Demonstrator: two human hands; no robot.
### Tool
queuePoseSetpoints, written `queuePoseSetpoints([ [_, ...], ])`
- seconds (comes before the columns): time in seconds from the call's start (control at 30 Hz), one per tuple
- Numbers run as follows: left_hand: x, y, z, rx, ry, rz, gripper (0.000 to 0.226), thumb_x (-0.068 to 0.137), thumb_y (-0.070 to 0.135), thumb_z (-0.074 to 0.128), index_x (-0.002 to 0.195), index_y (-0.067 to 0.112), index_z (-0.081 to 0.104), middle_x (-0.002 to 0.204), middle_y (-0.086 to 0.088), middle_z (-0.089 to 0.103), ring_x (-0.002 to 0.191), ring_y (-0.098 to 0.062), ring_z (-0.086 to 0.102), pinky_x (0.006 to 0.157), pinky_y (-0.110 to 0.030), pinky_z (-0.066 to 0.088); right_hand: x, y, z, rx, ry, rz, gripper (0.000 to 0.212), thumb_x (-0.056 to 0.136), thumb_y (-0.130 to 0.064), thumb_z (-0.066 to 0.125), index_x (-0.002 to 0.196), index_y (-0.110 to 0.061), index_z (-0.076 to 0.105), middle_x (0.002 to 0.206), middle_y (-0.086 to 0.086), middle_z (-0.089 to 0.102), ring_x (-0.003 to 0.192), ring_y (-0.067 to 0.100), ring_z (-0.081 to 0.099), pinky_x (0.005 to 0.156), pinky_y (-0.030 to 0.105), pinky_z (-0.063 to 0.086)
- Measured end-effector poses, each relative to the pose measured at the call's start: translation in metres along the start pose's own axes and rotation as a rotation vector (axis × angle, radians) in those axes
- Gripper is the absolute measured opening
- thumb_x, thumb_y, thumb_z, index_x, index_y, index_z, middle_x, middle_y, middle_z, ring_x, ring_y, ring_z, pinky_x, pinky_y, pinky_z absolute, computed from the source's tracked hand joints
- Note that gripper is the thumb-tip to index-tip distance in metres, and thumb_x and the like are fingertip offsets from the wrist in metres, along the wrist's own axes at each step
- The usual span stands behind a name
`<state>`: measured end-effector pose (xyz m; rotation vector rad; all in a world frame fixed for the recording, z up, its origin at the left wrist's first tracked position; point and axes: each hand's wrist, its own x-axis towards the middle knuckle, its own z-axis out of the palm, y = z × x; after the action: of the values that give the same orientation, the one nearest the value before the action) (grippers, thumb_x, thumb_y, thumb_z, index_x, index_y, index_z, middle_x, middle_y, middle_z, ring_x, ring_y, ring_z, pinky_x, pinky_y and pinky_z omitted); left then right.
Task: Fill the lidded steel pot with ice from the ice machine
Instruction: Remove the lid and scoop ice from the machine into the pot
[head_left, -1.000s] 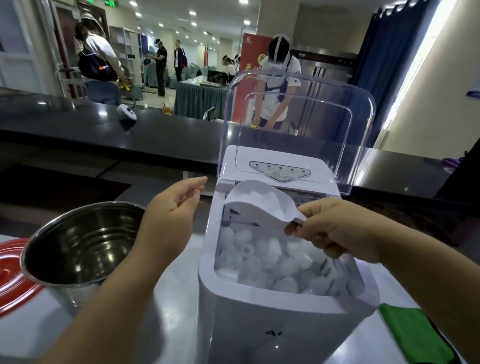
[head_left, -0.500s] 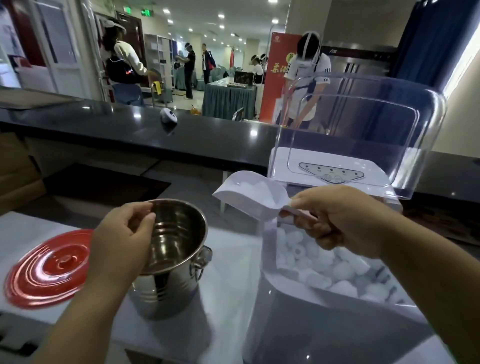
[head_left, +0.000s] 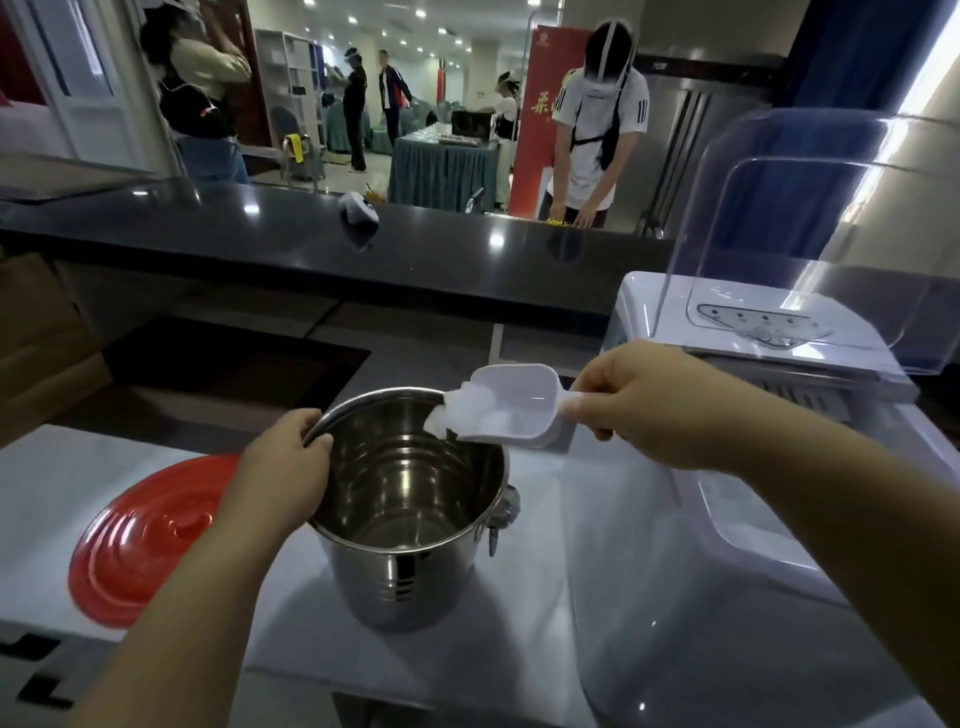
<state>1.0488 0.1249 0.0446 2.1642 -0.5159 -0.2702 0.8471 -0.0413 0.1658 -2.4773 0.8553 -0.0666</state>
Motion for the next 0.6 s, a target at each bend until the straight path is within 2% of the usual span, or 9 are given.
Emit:
queuePoseSetpoints([
  [0.1, 0.007, -0.001, -0.005, -0.089, -0.050, -0.026, 0.026, 0.092, 0.012, 0.049, 0.102, 0.034, 0.058, 0.091, 0.005, 0.060, 0.087, -0.021, 0.059, 0.057, -0.025, 0.044, 0.006, -0.006, 0.009, -0.116, 0.020, -0.020, 0.018, 0.095, -0.032, 0.054, 0.084, -0.019, 0.062, 0.077, 0.002, 0.063, 0.067, 0.013, 0.056, 0.058, 0.020, 0.045],
  [0.2, 0.010, -0.002, -0.008, -0.176, -0.086, -0.055, 0.028, 0.093, 0.008, 0.049, 0.103, 0.032, 0.059, 0.091, 0.002, 0.061, 0.073, -0.021, 0.060, 0.039, -0.024, 0.045, 0.012, -0.008, 0.015, -0.204, 0.032, -0.016, 0.014, 0.095, -0.028, 0.053, 0.088, -0.020, 0.061, 0.072, -0.001, 0.058, 0.064, 0.011, 0.053, 0.054, 0.018, 0.039],
  [0.43, 0.008, -0.006, -0.009, -0.262, -0.105, 0.005, 0.035, 0.092, 0.004, 0.047, 0.095, 0.034, 0.064, 0.088, 0.000, 0.068, 0.069, -0.029, 0.066, 0.047, -0.040, 0.056, 0.019, -0.003, 0.025, -0.239, 0.031, -0.014, 0.013, 0.096, -0.028, 0.052, 0.092, -0.020, 0.061, 0.075, -0.001, 0.059, 0.067, 0.012, 0.054, 0.059, 0.017, 0.042],
  [0.53, 0.004, -0.004, -0.004, -0.287, -0.120, 0.021, 0.040, 0.092, 0.004, 0.046, 0.085, 0.038, 0.064, 0.086, -0.001, 0.070, 0.070, -0.032, 0.067, 0.052, -0.048, 0.057, 0.018, -0.002, 0.022, -0.224, 0.040, -0.028, 0.015, 0.096, -0.030, 0.051, 0.090, -0.020, 0.061, 0.077, -0.001, 0.060, 0.069, 0.013, 0.055, 0.062, 0.019, 0.043],
  [0.6, 0.000, -0.002, 0.001, -0.298, -0.127, 0.030, 0.041, 0.092, 0.004, 0.045, 0.086, 0.039, 0.064, 0.086, -0.001, 0.070, 0.069, -0.032, 0.068, 0.052, -0.048, 0.057, 0.016, -0.001, 0.018, -0.212, 0.056, -0.036, 0.016, 0.096, -0.031, 0.051, 0.086, -0.022, 0.059, 0.078, 0.000, 0.061, 0.072, 0.014, 0.057, 0.065, 0.022, 0.045],
])
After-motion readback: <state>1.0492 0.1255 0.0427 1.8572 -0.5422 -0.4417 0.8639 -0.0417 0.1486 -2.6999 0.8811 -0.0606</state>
